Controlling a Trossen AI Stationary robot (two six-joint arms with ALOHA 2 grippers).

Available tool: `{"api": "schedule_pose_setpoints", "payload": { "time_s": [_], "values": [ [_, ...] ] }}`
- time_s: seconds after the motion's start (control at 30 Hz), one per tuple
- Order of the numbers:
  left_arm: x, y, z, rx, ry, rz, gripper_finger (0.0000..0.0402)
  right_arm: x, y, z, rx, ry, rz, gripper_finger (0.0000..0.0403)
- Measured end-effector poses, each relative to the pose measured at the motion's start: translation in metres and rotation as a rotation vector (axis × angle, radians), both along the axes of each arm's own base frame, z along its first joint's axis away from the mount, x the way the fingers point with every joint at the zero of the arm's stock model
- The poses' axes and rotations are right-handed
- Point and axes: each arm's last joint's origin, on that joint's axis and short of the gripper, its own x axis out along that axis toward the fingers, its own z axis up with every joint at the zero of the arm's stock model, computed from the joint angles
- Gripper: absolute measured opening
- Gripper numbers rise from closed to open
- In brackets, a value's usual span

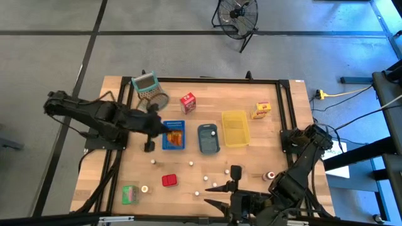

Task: Pick & Place Kitchen Items
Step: Put the orange seasoning pack into the blue bin

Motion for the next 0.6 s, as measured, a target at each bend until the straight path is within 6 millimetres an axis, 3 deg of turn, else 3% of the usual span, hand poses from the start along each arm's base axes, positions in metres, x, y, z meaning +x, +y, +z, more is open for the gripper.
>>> {"api": "schedule_pose_setpoints", "payload": {
  "time_s": [0.13,0.2,0.3,0.37,0.43,0.6],
  "values": [
    [-0.021,0.015,-0.023,-0.062,-0.049,0.095,0.0001,0.005,-0.002,-0.003,-0.007,0.005,-0.012,0.0128],
    [-0.023,0.014,-0.031,-0.067,-0.076,0.023,0.0001,0.007,-0.003,-0.004,-0.01,0.007,-0.016,0.0128],
    [-0.034,0.02,-0.034,-0.065,-0.126,0.114,0.0001,0.01,-0.006,-0.003,-0.009,0.006,-0.027,0.0128],
    [-0.032,0.018,-0.035,-0.102,-0.17,0.067,0.0001,0.012,-0.009,-0.004,-0.009,0.007,-0.033,0.0128],
    [-0.032,0.016,-0.037,-0.092,-0.143,-0.001,0.0001,0.014,-0.011,-0.004,-0.009,0.007,-0.04,0.0128],
    [-0.035,0.024,-0.044,-0.02,-0.078,0.121,0.0001,0.018,-0.014,-0.004,-0.005,0.012,-0.038,0.0128]
  ]
}}
